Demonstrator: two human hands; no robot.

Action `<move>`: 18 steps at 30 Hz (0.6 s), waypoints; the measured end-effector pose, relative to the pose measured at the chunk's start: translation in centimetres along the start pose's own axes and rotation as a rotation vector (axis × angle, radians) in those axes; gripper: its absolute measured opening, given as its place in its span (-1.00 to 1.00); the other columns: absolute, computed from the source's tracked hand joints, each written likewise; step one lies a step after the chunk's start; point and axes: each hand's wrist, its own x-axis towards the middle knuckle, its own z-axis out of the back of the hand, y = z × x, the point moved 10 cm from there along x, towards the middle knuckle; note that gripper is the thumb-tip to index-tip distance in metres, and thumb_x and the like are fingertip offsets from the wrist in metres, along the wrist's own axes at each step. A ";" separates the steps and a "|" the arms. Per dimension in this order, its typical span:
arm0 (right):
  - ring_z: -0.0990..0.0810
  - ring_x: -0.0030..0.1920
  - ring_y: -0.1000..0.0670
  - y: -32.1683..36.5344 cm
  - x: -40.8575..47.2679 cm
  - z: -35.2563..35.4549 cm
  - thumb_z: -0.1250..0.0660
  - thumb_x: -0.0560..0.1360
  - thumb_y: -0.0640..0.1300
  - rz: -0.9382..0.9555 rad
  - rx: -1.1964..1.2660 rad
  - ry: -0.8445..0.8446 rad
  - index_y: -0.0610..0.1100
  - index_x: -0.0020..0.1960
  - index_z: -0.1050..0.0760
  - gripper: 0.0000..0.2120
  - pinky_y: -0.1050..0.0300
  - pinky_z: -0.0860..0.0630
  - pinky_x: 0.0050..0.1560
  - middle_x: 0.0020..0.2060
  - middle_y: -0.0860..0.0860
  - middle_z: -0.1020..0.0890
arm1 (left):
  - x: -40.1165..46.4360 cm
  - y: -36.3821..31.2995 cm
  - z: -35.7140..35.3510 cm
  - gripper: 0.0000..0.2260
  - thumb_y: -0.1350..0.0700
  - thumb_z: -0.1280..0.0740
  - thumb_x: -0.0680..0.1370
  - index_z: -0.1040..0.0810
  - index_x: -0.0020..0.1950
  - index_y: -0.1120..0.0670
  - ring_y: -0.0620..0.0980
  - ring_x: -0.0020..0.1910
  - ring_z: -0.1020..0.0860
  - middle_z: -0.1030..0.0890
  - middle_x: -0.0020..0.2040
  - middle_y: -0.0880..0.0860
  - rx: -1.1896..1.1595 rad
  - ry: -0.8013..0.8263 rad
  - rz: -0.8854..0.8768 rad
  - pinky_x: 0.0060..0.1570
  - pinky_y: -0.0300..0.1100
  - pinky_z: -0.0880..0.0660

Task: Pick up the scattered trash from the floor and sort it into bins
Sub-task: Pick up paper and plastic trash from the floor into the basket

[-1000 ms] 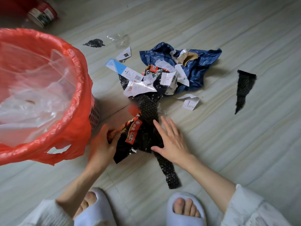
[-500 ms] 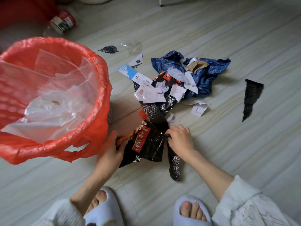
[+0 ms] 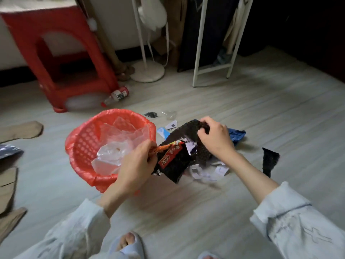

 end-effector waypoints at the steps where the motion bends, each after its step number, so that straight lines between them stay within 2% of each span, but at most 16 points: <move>1: -0.52 -0.04 -0.19 1.9 0.4 1.1 -0.18 0.51 -0.21 0.039 0.009 -0.044 -0.15 0.16 -0.48 -0.75 0.06 -0.33 -0.13 -0.08 -0.19 -0.62 | 0.4 0.2 2.0 -0.83 0.35 -0.36 0.38 -0.49 -0.08 0.18 0.14 -0.28 -0.52 -0.53 -0.20 0.08 0.013 -0.056 -0.012 -0.38 -0.12 -0.37; 3: -0.53 -0.14 -0.20 5.8 0.9 2.7 -0.17 0.50 -0.24 0.119 0.060 -0.129 -0.16 0.12 -0.50 -0.77 0.07 -0.27 -0.23 -0.19 -0.19 -0.61 | 1.0 1.0 6.6 -0.81 0.35 -0.36 0.36 -0.48 -0.06 0.20 0.15 -0.28 -0.51 -0.53 -0.13 0.14 0.053 -0.194 -0.012 -0.41 -0.09 -0.43; 6: -0.51 -0.22 -0.19 10.4 1.8 3.2 -0.16 0.48 -0.27 0.174 0.181 -0.179 -0.18 0.01 -0.52 -0.81 0.03 -0.29 -0.27 -0.29 -0.16 -0.58 | 1.6 3.6 12.3 -0.80 0.34 -0.35 0.38 -0.48 -0.03 0.22 0.17 -0.25 -0.48 -0.48 -0.07 0.18 0.089 -0.381 0.088 -0.39 -0.10 -0.38; 8: -0.51 -0.20 -0.19 12.4 2.9 2.2 -0.15 0.47 -0.27 0.176 0.234 -0.179 -0.17 -0.03 -0.51 -0.82 0.04 -0.34 -0.23 -0.26 -0.17 -0.60 | 2.0 5.2 14.2 -0.80 0.33 -0.32 0.40 -0.46 -0.01 0.17 0.20 -0.26 -0.48 -0.47 -0.06 0.18 0.141 -0.443 0.109 -0.42 -0.08 -0.38; 10: -0.52 -0.09 -0.20 13.5 4.2 -0.3 -0.14 0.47 -0.27 0.161 0.207 -0.128 -0.15 0.03 -0.52 -0.77 0.07 -0.35 -0.18 -0.14 -0.17 -0.62 | 2.4 5.5 13.9 -0.83 0.27 -0.25 0.42 -0.45 -0.01 0.11 0.16 -0.29 -0.48 -0.47 -0.10 0.15 0.276 -0.435 0.019 -0.49 -0.13 -0.35; 12: -0.51 0.06 -0.19 14.1 5.5 -4.5 -0.12 0.47 -0.27 0.144 0.122 -0.017 -0.12 0.13 -0.52 -0.69 0.07 -0.39 -0.05 0.05 -0.14 -0.59 | 2.7 6.5 11.1 -0.85 0.20 -0.22 0.42 -0.50 -0.04 0.10 0.11 -0.27 -0.48 -0.50 -0.15 0.11 0.446 -0.335 -0.091 -0.48 -0.12 -0.36; 14: -0.49 0.13 -0.19 14.2 5.7 -9.4 -0.11 0.48 -0.31 0.170 0.021 0.088 -0.10 0.20 -0.52 -0.62 0.06 -0.41 0.06 0.15 -0.13 -0.55 | 2.7 8.8 6.5 -0.83 0.22 -0.24 0.38 -0.55 -0.08 0.10 0.11 -0.24 -0.51 -0.54 -0.17 0.08 0.559 -0.167 -0.143 -0.39 -0.09 -0.43; 16: -0.47 0.18 -0.18 14.5 4.8 -14.8 -0.11 0.48 -0.33 0.276 -0.071 0.188 -0.12 0.27 -0.47 -0.59 0.03 -0.40 0.15 0.18 -0.14 -0.54 | 2.2 12.6 1.3 -0.81 0.25 -0.29 0.30 -0.57 -0.13 0.10 0.10 -0.26 -0.54 -0.57 -0.21 0.04 0.602 0.047 -0.103 -0.41 -0.12 -0.47; 18: -0.41 0.25 -0.17 14.3 2.9 -20.8 -0.12 0.48 -0.32 0.416 -0.214 0.338 -0.20 0.28 -0.44 -0.61 -0.04 -0.35 0.26 0.19 -0.16 -0.51 | 0.8 16.8 -3.3 -0.73 0.25 -0.46 0.21 -0.60 -0.12 0.07 0.06 -0.25 -0.59 -0.61 -0.18 0.01 0.617 0.306 0.020 -0.44 -0.17 -0.52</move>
